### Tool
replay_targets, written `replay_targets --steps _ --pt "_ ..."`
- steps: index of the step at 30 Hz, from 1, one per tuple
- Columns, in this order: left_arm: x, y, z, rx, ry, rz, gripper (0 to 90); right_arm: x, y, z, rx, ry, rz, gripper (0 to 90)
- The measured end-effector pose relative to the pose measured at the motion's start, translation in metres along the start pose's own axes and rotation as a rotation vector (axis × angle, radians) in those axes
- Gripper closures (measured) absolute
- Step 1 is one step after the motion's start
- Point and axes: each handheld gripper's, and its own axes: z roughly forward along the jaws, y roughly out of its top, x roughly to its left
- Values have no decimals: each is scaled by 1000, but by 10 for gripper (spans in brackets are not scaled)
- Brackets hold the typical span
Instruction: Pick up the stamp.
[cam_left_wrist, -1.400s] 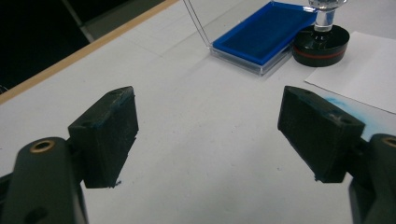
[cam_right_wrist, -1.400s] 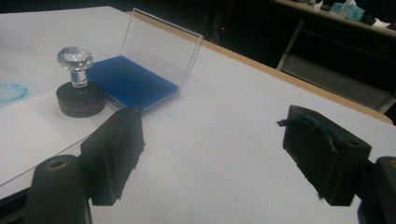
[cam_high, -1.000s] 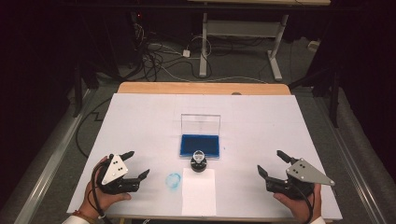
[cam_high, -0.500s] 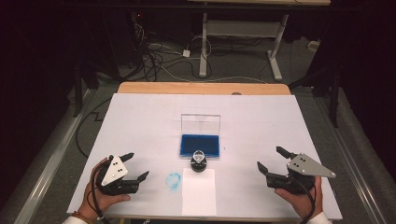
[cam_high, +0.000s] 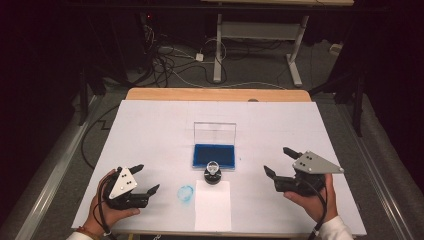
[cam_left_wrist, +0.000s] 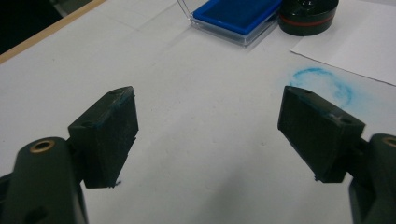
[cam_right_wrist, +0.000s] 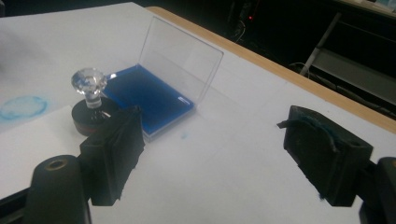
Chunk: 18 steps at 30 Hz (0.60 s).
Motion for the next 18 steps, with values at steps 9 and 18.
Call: replay_targets --steps 9,18 --pt "0 -1 1 4 -3 -6 193 10 23 23 8 61 -51 186" --pt "0 -2 0 10 -4 -6 193 25 33 43 29 139 -83 206"
